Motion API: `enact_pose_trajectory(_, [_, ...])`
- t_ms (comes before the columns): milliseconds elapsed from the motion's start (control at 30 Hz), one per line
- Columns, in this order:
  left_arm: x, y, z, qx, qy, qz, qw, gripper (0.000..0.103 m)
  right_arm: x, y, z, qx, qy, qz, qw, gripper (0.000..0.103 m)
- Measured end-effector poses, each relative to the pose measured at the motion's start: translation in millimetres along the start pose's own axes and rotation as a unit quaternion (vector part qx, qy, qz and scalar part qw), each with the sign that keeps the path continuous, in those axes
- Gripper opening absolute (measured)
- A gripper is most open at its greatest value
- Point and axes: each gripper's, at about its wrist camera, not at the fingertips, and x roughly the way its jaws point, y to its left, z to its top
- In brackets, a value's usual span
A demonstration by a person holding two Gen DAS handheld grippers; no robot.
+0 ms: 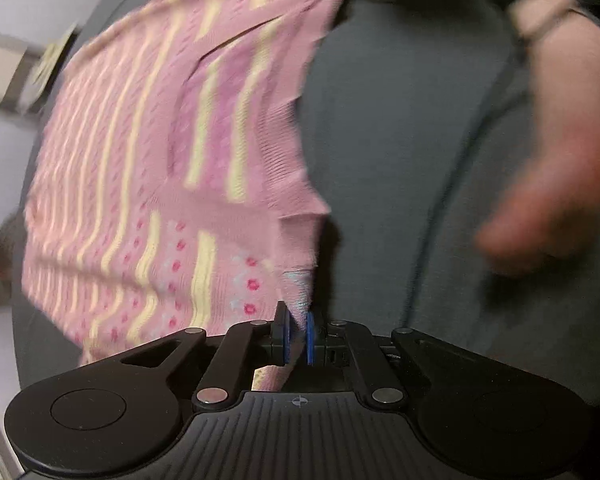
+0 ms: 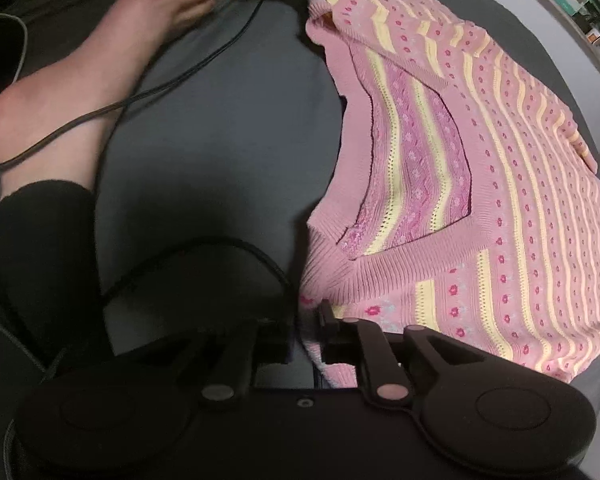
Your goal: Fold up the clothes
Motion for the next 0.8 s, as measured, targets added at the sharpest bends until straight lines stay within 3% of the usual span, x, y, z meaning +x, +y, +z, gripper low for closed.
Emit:
enact_pose_trajectory(33, [3, 2, -1, -0.022, 0.007, -0.004, 0.9997, 0.015, -2, -2, -1, 0.007, -0.009, 0.005, 1.000, 0.021])
enact_pose_trajectory(67, [5, 6, -4, -0.041, 0.009, -0.010, 0.9991, 0.021, -3, -4, -2, 0.014, -0.018, 0.010, 1.000, 0.032])
enact_pose_trajectory(100, [5, 11, -8, -0.056, 0.003, -0.009, 0.9984, 0.035, -6, -7, -3, 0.023, -0.030, 0.019, 0.999, 0.038])
enact_pose_trajectory(133, [4, 16, -13, -0.071, -0.003, -0.008, 0.9975, 0.055, -10, -11, -4, 0.033, -0.044, 0.032, 0.998, 0.040])
enact_pose_trajectory(167, [0, 20, -20, -0.084, -0.014, -0.001, 0.9963, 0.069, -17, -16, -6, 0.045, -0.066, 0.040, 0.996, 0.040])
enact_pose_trajectory(200, [-4, 24, -26, -0.098, -0.025, 0.007, 0.9948, 0.094, -25, -22, -9, 0.058, -0.093, 0.044, 0.993, 0.040])
enact_pose_trajectory(233, [-11, 29, -35, -0.115, -0.043, 0.018, 0.9922, 0.102, -33, -29, -12, 0.071, -0.120, 0.048, 0.989, 0.041])
enact_pose_trajectory(300, [-26, 44, -55, -0.167, -0.071, 0.036, 0.9828, 0.102, -50, -48, -24, 0.119, -0.189, 0.049, 0.974, 0.050])
enact_pose_trajectory(333, [-28, 60, -69, -0.216, -0.078, 0.048, 0.9721, 0.102, -57, -61, -33, 0.156, -0.222, 0.040, 0.962, 0.055])
enact_pose_trajectory(400, [-32, 93, -98, -0.317, -0.088, 0.071, 0.9417, 0.102, -64, -88, -51, 0.246, -0.258, -0.011, 0.934, 0.072])
enact_pose_trajectory(433, [-30, 110, -116, -0.379, -0.088, 0.086, 0.9174, 0.102, -64, -101, -60, 0.297, -0.262, -0.046, 0.917, 0.072])
enact_pose_trajectory(467, [-26, 121, -138, -0.446, -0.085, 0.095, 0.8857, 0.102, -63, -114, -71, 0.355, -0.255, -0.084, 0.896, 0.072])
enact_pose_trajectory(500, [-21, 133, -161, -0.512, -0.081, 0.104, 0.8486, 0.102, -61, -128, -83, 0.420, -0.240, -0.125, 0.866, 0.072])
enact_pose_trajectory(533, [-16, 144, -183, -0.575, -0.078, 0.112, 0.8067, 0.102, -58, -142, -98, 0.491, -0.218, -0.168, 0.827, 0.072])
enact_pose_trajectory(600, [-4, 149, -228, -0.691, -0.070, 0.120, 0.7096, 0.102, -55, -163, -137, 0.614, -0.167, -0.229, 0.737, 0.071])
enact_pose_trajectory(667, [5, 146, -259, -0.758, -0.082, 0.114, 0.6373, 0.101, -57, -161, -176, 0.694, -0.137, -0.261, 0.657, 0.070])
enact_pose_trajectory(700, [9, 144, -268, -0.779, -0.092, 0.114, 0.6103, 0.101, -59, -157, -195, 0.727, -0.123, -0.275, 0.617, 0.068])
enact_pose_trajectory(733, [12, 142, -273, -0.788, -0.101, 0.108, 0.5971, 0.101, -61, -153, -210, 0.751, -0.115, -0.280, 0.586, 0.066])
enact_pose_trajectory(800, [20, 139, -280, -0.805, -0.119, 0.095, 0.5727, 0.101, -63, -143, -233, 0.785, -0.111, -0.269, 0.547, 0.064])
